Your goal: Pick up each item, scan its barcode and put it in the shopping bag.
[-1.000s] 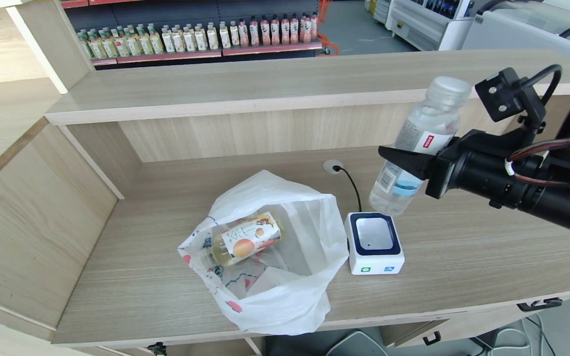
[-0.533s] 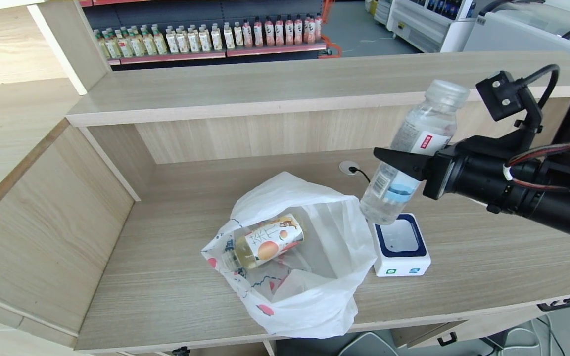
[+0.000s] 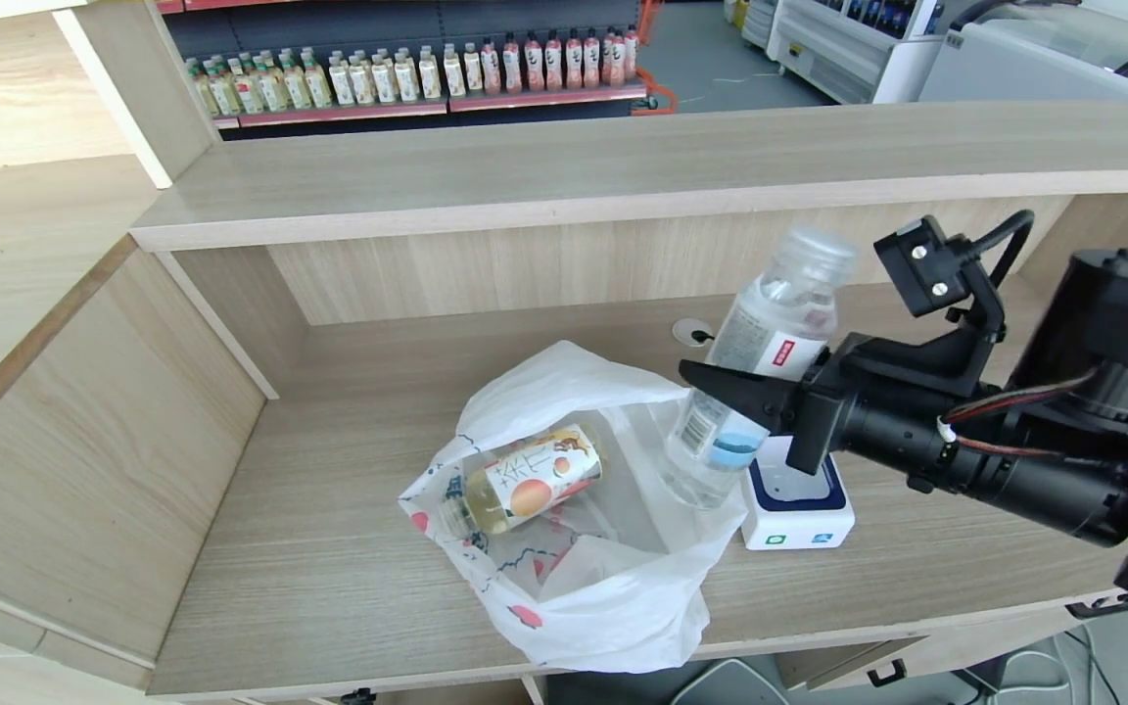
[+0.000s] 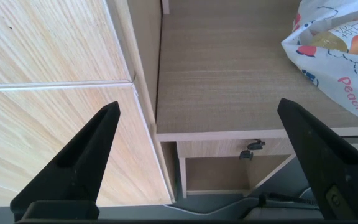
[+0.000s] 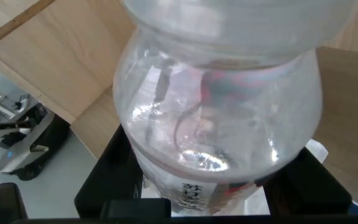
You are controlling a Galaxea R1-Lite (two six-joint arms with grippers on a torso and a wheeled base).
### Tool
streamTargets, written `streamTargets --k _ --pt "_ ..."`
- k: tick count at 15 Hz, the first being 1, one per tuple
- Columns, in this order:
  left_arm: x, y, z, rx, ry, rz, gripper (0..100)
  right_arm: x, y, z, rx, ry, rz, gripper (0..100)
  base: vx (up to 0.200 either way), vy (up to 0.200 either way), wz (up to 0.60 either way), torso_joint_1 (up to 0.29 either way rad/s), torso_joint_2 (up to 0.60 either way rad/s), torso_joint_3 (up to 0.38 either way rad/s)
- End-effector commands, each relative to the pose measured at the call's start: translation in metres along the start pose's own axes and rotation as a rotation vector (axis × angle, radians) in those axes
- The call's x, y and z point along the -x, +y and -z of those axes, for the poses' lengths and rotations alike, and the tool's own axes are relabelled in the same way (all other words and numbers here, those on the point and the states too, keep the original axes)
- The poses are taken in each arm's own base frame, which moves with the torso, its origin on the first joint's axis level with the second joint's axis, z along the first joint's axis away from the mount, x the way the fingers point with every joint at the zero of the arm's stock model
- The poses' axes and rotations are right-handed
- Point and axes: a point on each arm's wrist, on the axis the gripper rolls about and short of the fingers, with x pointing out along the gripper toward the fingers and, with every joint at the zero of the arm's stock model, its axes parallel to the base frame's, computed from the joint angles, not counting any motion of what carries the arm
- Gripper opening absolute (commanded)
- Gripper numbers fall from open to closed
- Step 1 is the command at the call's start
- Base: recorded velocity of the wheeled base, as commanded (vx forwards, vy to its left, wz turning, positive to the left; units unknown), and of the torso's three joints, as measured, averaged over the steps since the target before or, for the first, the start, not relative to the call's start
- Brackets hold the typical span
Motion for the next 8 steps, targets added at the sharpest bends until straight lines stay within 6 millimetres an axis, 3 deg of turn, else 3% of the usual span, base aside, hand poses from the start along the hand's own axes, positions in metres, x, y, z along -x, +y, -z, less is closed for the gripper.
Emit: streamTargets --k 1,5,8 --pt "0.0 0.0 0.0 0.001 0.0 0.0 100 -0.005 0.002 0.028 0.036 0.072 -0.026 0 0.0 0.0 0.0 0.0 0.0 0.0" --pt "0.0 0.0 0.0 0.001 0.0 -0.002 100 -0.003 0.006 0.062 0.139 0.103 -0.07 0 0.0 0.0 0.0 0.0 0.0 0.0" --pt "0.0 0.0 0.0 0.001 0.0 0.0 100 -0.011 0.003 0.074 0.175 0.045 -0.068 0 0.0 0.0 0.0 0.0 0.0 0.0"
